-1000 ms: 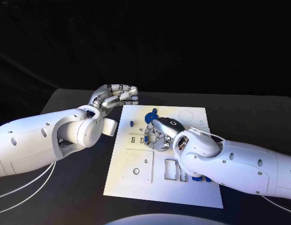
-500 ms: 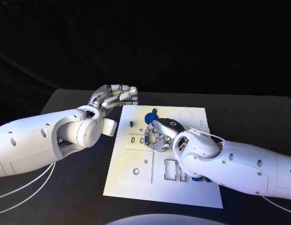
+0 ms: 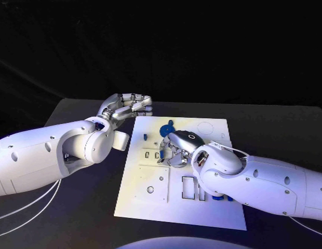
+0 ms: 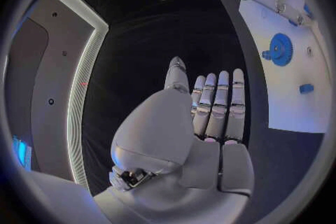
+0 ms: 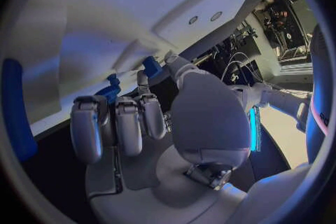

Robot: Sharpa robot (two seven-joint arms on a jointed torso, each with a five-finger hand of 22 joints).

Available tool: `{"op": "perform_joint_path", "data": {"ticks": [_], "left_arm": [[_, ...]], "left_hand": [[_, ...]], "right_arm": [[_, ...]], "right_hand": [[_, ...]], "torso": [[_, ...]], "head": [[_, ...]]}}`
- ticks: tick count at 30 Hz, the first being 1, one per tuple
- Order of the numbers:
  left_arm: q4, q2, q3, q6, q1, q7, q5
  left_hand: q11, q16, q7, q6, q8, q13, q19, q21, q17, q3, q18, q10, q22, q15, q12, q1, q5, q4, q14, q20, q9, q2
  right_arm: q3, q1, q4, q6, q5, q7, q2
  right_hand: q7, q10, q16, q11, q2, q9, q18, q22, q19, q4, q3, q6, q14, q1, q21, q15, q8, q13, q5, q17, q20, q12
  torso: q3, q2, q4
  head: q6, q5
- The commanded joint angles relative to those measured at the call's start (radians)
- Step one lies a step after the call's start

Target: Assemble the parts on the task board

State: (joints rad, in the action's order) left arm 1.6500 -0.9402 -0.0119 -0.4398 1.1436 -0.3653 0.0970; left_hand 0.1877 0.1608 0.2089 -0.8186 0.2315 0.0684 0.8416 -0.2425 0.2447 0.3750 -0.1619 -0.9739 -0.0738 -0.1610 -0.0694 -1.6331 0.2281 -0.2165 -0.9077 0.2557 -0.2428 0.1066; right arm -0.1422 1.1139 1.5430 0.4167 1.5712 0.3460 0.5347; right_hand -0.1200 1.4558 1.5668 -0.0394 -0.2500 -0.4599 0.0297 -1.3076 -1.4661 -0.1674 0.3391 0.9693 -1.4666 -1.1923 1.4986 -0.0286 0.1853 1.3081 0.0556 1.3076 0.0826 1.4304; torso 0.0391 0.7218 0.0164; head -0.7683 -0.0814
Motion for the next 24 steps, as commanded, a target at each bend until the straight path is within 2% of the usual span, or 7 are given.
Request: {"op": "perform_joint_path", "data": {"ticks": [1,6,12,16,20,22,24], "left_arm": [[0.001,0.001,-0.001,0.016,0.001,-0.005,-0.002],[0.001,0.001,-0.001,0.016,0.001,-0.005,-0.002],[-0.008,0.001,-0.001,0.012,0.001,0.024,0.019],[-0.020,0.001,-0.001,0.025,0.001,0.110,0.095],[-0.036,0.005,0.000,0.092,0.001,0.262,0.246],[-0.043,0.008,0.000,0.142,0.001,0.343,0.336],[-0.048,0.013,0.000,0.186,0.001,0.421,0.430]], "left_hand": [[-0.003,-0.003,0.019,0.010,-0.006,0.000,0.001,0.003,0.001,0.002,-0.016,0.006,0.001,0.002,0.003,0.002,-0.004,0.002,0.007,0.005,-0.001,0.012],[-0.003,-0.003,0.019,0.010,-0.006,0.000,0.001,0.003,0.001,0.002,-0.016,0.006,0.001,0.002,0.003,0.002,-0.004,0.002,0.007,0.005,-0.001,0.012],[-0.002,0.004,0.018,0.009,-0.005,0.001,0.009,0.001,0.008,0.008,-0.018,0.002,0.000,0.006,0.001,0.004,-0.005,0.004,-0.011,0.004,-0.004,0.016],[-0.015,0.066,0.005,-0.011,0.007,0.011,0.073,-0.032,0.056,0.042,-0.022,-0.053,-0.013,0.032,-0.018,0.035,-0.005,-0.006,-0.113,-0.018,-0.021,0.032],[-0.064,0.169,-0.028,-0.046,0.036,0.050,0.182,-0.099,0.151,0.088,-0.023,-0.194,-0.042,0.087,-0.071,0.119,-0.006,-0.067,-0.251,-0.067,-0.048,0.046],[-0.104,0.306,-0.060,-0.082,0.065,0.089,0.282,-0.179,0.254,0.088,-0.017,-0.276,-0.082,0.137,-0.113,0.167,0.002,-0.071,-0.374,-0.110,-0.078,0.047],[-0.119,0.421,-0.072,-0.082,0.073,0.132,0.308,-0.233,0.357,0.086,-0.018,-0.303,-0.117,0.149,-0.142,0.203,-0.004,-0.068,-0.376,-0.133,-0.107,0.053]], "right_arm": [[0.000,-0.001,0.002,0.011,0.014,-0.005,0.000],[0.000,-0.001,0.009,0.031,0.015,-0.006,0.005],[0.002,0.006,0.058,0.112,0.008,-0.032,0.046],[0.008,0.031,0.103,0.155,-0.077,-0.096,0.093],[0.012,0.071,0.145,0.153,-0.254,-0.195,0.156],[0.013,0.098,0.166,0.139,-0.367,-0.234,0.196],[0.013,0.122,0.180,0.127,-0.464,-0.255,0.232]], "right_hand": [[-0.001,-0.002,0.004,-0.004,0.004,0.002,-0.007,-0.215,-0.046,-0.009,-0.016,-0.007,-0.104,-0.009,-0.006,0.009,-0.007,0.111,-0.006,0.263,0.007,-0.003],[-0.002,-0.005,0.004,-0.006,0.006,0.001,-0.006,-0.214,-0.044,-0.021,-0.035,-0.012,-0.104,-0.021,-0.009,0.010,-0.008,0.108,-0.006,0.263,0.008,-0.006],[-0.013,-0.008,0.004,-0.014,0.012,0.012,-0.005,-0.212,-0.041,-0.041,-0.053,-0.052,-0.104,-0.046,-0.013,0.017,-0.028,0.104,-0.002,0.263,0.013,-0.009],[-0.014,-0.017,0.004,-0.016,0.019,0.013,0.001,-0.201,-0.026,-0.046,-0.050,-0.051,-0.104,-0.064,-0.034,0.019,-0.025,0.093,0.003,0.263,0.016,-0.020],[-0.015,-0.039,0.004,-0.017,0.033,0.012,0.013,-0.177,0.006,-0.050,-0.031,-0.047,-0.104,-0.104,-0.079,0.020,-0.017,0.071,0.039,0.263,0.019,-0.043],[-0.015,-0.042,0.004,-0.017,0.033,0.011,0.015,-0.173,0.010,-0.051,-0.027,-0.045,-0.104,-0.109,-0.086,0.021,-0.014,0.068,0.050,0.263,0.019,-0.046],[-0.016,-0.045,0.004,-0.017,0.033,0.010,0.015,-0.172,0.013,-0.053,-0.024,-0.046,-0.104,-0.111,-0.090,0.021,-0.013,0.065,0.064,0.263,0.019,-0.048]], "torso": [[0.0000,0.000,-0.0004],[0.0003,0.000,0.0007],[0.0000,-0.003,-0.0019],[-0.0002,-0.008,-0.0029],[-0.0025,-0.017,-0.0051],[-0.0027,-0.020,-0.0072],[-0.0036,-0.026,-0.0102]], "head": [[0.001,0.001],[0.001,0.002],[0.003,0.002],[0.005,0.003],[0.004,0.001],[0.003,-0.001],[0.002,-0.001]]}}
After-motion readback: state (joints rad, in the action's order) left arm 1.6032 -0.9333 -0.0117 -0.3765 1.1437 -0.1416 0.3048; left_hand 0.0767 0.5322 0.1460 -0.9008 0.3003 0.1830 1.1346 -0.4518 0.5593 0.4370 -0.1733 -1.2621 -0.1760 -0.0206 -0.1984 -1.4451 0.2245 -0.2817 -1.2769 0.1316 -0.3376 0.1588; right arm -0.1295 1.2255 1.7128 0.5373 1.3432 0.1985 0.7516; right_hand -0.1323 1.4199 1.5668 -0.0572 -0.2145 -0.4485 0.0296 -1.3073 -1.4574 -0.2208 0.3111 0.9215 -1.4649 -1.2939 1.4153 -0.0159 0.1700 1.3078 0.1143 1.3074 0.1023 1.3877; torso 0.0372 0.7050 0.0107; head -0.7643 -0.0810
